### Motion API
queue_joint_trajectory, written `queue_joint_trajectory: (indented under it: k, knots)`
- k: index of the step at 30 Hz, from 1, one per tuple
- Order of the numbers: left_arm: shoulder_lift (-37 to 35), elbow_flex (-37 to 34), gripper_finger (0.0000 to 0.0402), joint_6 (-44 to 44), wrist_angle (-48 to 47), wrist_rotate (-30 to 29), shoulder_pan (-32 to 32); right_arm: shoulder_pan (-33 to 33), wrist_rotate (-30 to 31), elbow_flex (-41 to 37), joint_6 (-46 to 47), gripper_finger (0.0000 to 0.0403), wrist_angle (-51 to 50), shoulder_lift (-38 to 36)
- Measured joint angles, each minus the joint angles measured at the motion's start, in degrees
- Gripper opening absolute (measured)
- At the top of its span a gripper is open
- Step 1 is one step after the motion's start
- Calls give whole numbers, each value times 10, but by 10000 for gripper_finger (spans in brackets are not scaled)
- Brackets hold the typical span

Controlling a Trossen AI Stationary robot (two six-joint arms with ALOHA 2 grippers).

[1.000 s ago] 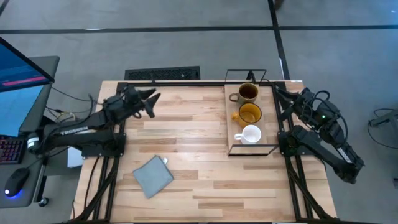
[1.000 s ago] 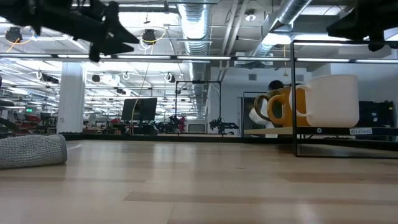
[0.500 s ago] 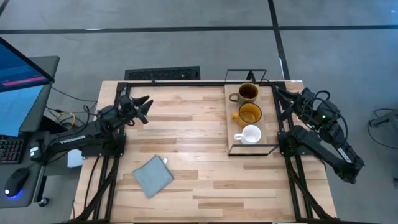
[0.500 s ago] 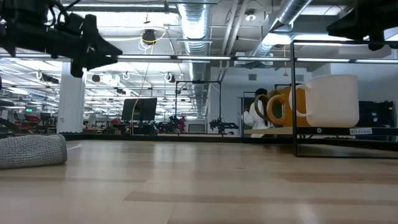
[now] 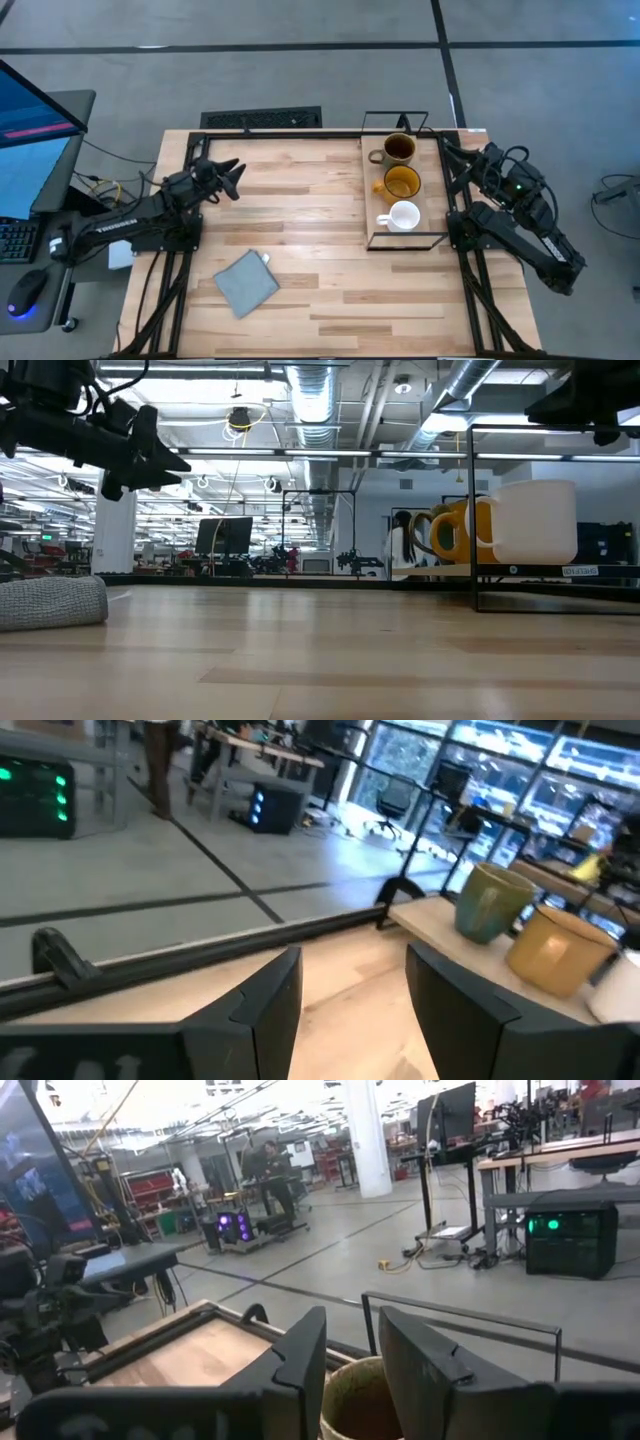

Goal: Stack small to large cups/mugs on shelf
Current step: Return to Home Position

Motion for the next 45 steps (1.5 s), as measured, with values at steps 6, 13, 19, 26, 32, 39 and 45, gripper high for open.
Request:
queue_joint_trajectory:
  k: [6,13,19,26,32,39,45]
  knots:
    - [-41,0,171,-6,-49,55,0,0,0,0,0,118,1,0]
    - [-131,0,171,-1,-114,62,0,0,3,0,0,118,1,0]
    - [-190,-1,171,5,-155,56,0,0,4,0,-1,118,8,0]
    - [-183,-61,171,-1,-50,82,0,0,5,0,4,118,12,0]
    - [-181,-65,171,-2,-50,93,0,0,5,0,13,118,13,0]
    - [-175,-65,171,7,-51,97,0,0,0,0,24,118,-2,0]
    - [-175,-65,171,3,-51,97,0,0,0,0,21,118,-40,0]
